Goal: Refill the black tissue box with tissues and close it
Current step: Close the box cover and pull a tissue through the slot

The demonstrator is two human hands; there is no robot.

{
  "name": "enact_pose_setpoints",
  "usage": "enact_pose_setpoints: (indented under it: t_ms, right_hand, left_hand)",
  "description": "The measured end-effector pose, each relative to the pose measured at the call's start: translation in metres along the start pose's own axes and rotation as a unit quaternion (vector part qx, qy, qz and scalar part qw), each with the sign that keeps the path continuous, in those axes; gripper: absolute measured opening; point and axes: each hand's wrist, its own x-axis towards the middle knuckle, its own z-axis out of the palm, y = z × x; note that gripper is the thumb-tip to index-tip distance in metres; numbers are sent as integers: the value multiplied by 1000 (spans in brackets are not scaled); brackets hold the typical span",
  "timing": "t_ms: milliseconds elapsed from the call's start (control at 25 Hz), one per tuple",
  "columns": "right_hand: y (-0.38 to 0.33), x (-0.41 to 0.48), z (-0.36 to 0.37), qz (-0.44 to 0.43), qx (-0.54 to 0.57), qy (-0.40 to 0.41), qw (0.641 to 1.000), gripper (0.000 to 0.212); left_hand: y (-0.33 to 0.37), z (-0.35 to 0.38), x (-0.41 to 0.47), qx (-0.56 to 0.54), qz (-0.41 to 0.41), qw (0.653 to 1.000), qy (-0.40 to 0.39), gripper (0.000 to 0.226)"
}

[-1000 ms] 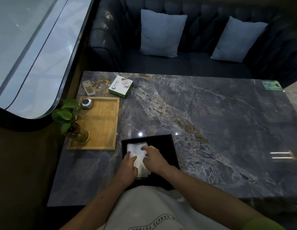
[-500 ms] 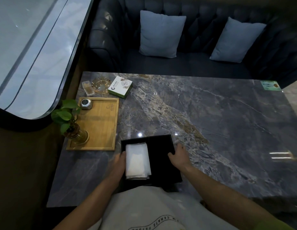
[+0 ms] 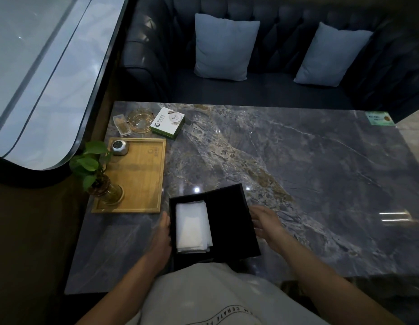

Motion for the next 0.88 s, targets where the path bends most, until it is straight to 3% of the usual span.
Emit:
enact_pose_setpoints:
  t_ms: [160, 400, 560, 880]
  right_hand:
    - [-15, -17, 9, -17, 28, -80, 996, 14]
    - [-18, -29, 47, -45, -1, -198, 979, 27]
    - [-14, -27, 71, -63, -116, -229, 964, 24]
    - [-15, -26, 85, -69, -162, -216, 960, 33]
  left_hand:
    - [2, -1, -3, 6, 0, 1000, -10, 47]
    - [3, -8, -3, -2, -17, 1000, -13, 65]
    - [5, -13, -3, -13, -29, 999, -11, 65]
    - [10, -18, -2, -16, -47, 998, -27, 71]
